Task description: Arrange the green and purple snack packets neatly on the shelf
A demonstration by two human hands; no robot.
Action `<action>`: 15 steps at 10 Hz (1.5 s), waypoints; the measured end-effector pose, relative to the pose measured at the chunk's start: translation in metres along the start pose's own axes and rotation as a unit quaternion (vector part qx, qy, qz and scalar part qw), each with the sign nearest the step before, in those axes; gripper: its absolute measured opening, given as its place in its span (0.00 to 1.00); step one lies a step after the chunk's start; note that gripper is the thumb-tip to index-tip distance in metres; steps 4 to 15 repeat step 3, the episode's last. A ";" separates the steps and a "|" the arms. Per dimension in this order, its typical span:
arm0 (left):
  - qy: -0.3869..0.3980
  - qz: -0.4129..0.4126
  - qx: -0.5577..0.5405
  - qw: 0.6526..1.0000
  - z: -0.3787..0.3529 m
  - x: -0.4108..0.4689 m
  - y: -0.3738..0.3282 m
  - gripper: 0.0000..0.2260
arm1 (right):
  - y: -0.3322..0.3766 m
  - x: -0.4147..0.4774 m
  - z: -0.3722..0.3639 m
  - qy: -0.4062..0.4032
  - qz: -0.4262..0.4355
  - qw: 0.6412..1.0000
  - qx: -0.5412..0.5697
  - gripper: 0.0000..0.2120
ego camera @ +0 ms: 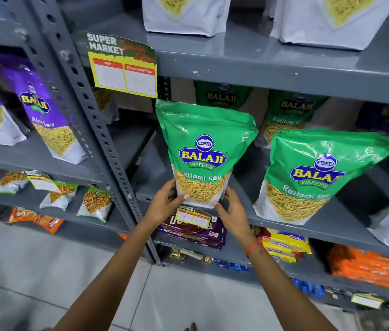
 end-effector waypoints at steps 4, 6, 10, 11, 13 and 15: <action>-0.103 0.051 0.368 0.923 -0.009 -0.024 -0.039 0.12 | 0.021 -0.010 0.020 0.035 0.003 0.966 -0.257 0.18; -0.103 0.051 0.368 0.923 -0.009 -0.024 -0.039 0.12 | 0.021 -0.010 0.020 0.035 0.003 0.966 -0.257 0.18; -0.103 0.051 0.368 0.923 -0.009 -0.024 -0.039 0.12 | 0.021 -0.010 0.020 0.035 0.003 0.966 -0.257 0.18; -0.103 0.051 0.368 0.923 -0.009 -0.024 -0.039 0.12 | 0.021 -0.010 0.020 0.035 0.003 0.966 -0.257 0.18; -0.103 0.051 0.368 0.923 -0.009 -0.024 -0.039 0.12 | 0.021 -0.010 0.020 0.035 0.003 0.966 -0.257 0.18; -0.103 0.051 0.368 0.923 -0.009 -0.024 -0.039 0.12 | 0.021 -0.010 0.020 0.035 0.003 0.966 -0.257 0.18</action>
Point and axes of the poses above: each hand's wrist, its own x-axis towards the middle knuckle, its own z-axis out of the back of the hand, y = z × x, the point moved 3 cm from there along x, towards the middle knuckle, and after that the axes turned 2 degrees about -y, right-handed, at the moved point
